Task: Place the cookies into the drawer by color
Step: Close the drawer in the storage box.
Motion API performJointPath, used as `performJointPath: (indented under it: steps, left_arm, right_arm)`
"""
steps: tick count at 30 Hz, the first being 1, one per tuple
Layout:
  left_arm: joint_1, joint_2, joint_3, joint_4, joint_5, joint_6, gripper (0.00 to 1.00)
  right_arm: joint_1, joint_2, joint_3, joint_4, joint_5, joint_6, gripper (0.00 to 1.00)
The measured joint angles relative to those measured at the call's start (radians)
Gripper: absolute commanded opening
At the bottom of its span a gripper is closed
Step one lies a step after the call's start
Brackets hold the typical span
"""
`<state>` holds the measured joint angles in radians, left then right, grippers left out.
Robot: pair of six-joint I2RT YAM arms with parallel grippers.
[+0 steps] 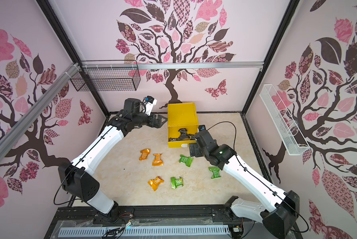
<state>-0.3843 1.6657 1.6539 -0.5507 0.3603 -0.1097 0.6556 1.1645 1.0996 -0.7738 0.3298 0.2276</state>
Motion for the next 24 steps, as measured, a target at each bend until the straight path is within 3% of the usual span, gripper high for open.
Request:
performJointPath:
  steps: [17,24]
  left_arm:
    - [-0.029,0.26,0.194,-0.07,-0.068,-0.036,0.97]
    - [-0.032,0.338,0.254,-0.087,-0.063,-0.05,0.9]
  right_arm:
    - [-0.12,0.113,-0.014,0.068,-0.134,0.021,0.93]
    - [-0.156,0.132,-0.014,0.082,-0.179,0.022,0.88]
